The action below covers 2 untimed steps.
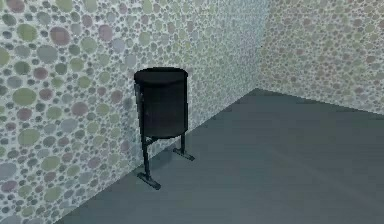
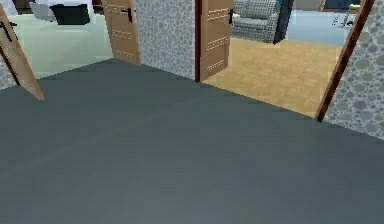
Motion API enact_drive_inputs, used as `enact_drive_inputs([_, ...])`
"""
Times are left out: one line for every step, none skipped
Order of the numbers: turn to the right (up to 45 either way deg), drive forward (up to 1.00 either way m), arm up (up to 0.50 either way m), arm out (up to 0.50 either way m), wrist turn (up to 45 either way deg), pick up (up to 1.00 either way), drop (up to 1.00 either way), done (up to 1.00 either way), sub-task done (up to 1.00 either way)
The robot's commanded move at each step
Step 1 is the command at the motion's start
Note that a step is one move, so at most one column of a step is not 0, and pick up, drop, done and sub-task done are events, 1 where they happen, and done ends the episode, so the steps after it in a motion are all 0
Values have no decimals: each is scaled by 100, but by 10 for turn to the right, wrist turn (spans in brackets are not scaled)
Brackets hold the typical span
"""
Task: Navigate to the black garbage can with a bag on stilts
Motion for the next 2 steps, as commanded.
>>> enact_drive_inputs([0, 70, 0, 0, 0, 0, 0, 0, 0])
enact_drive_inputs([-120, 0, 0, 0, 0, 0, 0, 0, 0])
